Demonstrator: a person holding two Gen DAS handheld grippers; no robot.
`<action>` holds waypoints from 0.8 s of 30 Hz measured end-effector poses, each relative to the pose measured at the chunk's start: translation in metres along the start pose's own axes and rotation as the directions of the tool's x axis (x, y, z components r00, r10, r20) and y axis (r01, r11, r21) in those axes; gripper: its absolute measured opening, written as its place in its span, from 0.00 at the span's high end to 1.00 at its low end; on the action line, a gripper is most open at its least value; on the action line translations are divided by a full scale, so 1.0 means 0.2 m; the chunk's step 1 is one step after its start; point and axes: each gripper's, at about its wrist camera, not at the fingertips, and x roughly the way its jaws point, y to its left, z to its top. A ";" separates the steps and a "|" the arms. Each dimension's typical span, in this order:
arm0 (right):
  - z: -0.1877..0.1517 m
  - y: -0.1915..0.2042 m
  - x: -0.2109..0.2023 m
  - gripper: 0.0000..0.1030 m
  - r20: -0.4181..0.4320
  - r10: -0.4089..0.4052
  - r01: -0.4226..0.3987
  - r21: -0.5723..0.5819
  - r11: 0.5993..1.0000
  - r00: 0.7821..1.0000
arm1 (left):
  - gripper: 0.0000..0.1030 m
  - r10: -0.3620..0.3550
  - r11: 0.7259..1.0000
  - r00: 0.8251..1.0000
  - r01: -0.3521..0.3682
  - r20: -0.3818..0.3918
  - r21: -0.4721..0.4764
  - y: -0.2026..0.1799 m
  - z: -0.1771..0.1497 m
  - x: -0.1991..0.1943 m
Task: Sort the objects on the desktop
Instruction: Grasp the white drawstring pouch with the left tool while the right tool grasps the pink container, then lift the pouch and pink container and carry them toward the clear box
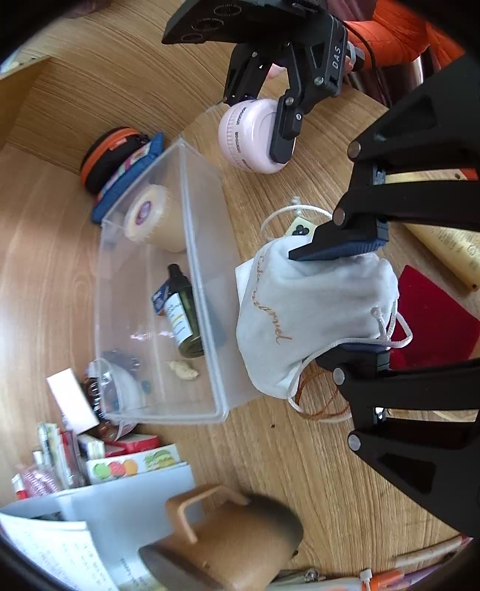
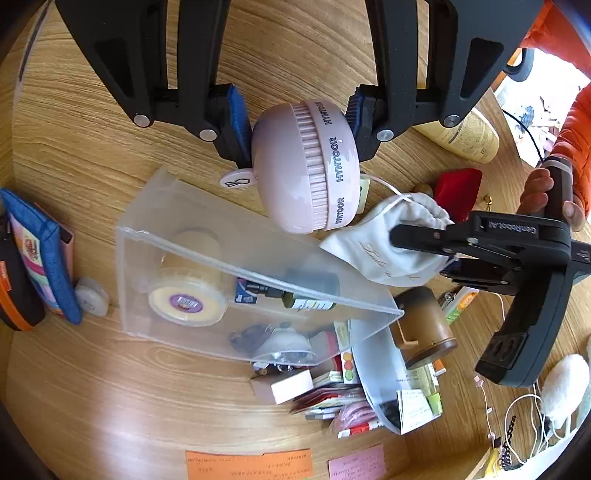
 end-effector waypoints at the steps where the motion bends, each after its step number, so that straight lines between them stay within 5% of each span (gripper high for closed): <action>1: 0.00 0.00 -0.01 0.62 0.003 -0.005 0.005 0.001 1.000 1.000 | 0.66 0.002 1.000 1.000 -0.002 0.009 0.000 -0.01 0.00 -0.02; 24: 0.15 -0.01 -0.23 0.62 0.106 -0.086 0.089 -0.030 0.996 0.991 | 0.66 -0.038 0.997 0.979 0.050 0.201 -0.054 0.01 0.13 -0.29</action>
